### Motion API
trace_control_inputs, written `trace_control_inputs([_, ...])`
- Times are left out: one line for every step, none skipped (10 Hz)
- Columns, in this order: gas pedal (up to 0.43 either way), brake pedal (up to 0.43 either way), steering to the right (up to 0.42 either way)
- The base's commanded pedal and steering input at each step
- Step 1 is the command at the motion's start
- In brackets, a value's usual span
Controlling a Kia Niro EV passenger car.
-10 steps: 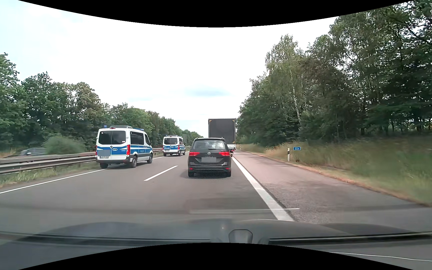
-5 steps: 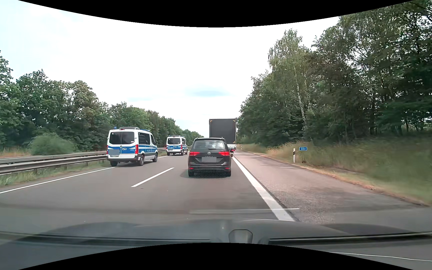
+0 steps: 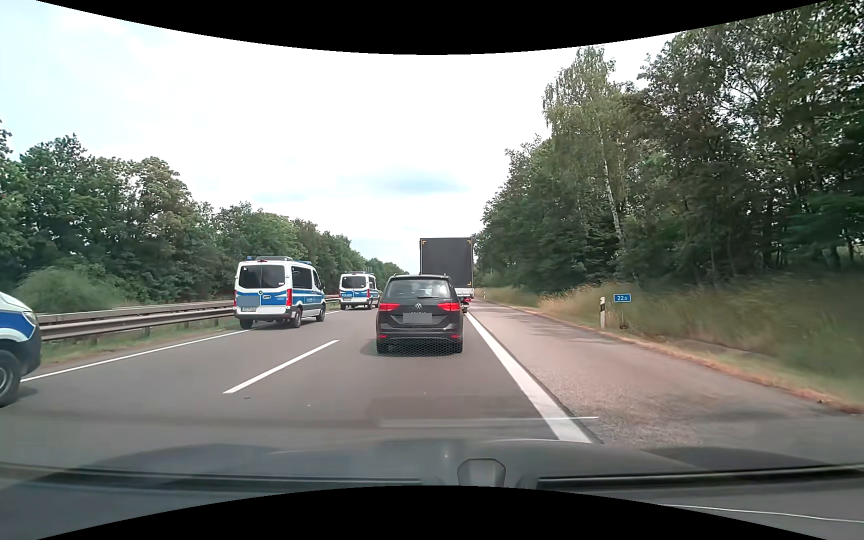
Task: Follow the waypoints while adhering to traffic rules and regulations
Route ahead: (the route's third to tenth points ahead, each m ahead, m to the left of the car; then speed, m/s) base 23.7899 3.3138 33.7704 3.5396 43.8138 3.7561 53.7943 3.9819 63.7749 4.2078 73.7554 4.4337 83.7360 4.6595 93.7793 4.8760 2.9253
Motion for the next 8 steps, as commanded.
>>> trace_control_inputs([0.067,0.000,-0.011])
trace_control_inputs([0.067,0.000,-0.011])
trace_control_inputs([0.067,0.000,-0.010])
trace_control_inputs([0.067,0.000,-0.009])
trace_control_inputs([0.067,0.000,-0.007])
trace_control_inputs([0.059,0.000,-0.006])
trace_control_inputs([0.059,0.000,-0.005])
trace_control_inputs([0.059,0.000,-0.005])
